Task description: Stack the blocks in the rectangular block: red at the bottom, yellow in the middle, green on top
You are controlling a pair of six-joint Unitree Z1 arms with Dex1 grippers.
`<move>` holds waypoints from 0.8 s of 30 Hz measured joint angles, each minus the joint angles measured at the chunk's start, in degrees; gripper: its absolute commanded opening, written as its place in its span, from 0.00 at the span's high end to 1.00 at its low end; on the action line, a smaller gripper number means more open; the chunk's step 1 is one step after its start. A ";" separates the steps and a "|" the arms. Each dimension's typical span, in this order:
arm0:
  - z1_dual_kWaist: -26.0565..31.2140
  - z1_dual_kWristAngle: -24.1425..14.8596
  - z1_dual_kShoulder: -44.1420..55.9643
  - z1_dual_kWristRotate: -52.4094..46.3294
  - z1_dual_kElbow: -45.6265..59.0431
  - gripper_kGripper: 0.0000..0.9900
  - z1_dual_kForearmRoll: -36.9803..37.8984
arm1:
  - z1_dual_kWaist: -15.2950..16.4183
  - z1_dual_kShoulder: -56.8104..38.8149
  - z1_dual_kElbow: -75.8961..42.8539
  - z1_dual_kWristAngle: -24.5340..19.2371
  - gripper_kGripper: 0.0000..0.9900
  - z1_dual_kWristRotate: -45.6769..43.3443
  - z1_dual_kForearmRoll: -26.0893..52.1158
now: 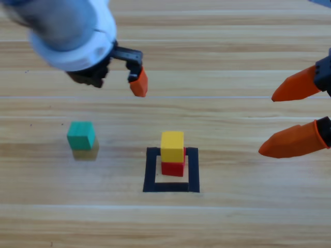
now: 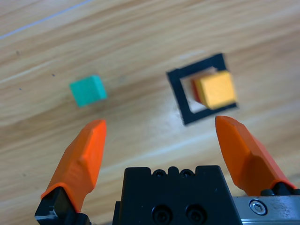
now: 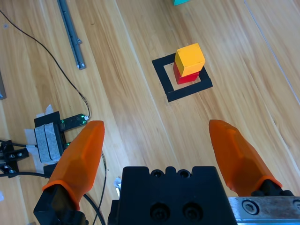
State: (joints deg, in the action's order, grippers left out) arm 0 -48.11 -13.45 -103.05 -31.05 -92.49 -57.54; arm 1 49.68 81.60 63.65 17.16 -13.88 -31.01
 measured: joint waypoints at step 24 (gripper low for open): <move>23.34 9.59 -13.25 6.53 5.59 0.00 3.97 | -5.52 0.00 0.36 -4.71 0.01 5.37 0.00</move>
State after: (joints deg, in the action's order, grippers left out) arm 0 -24.78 -3.86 -116.30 -24.52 -86.90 -53.57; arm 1 44.16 81.60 64.01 12.46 -8.51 -31.01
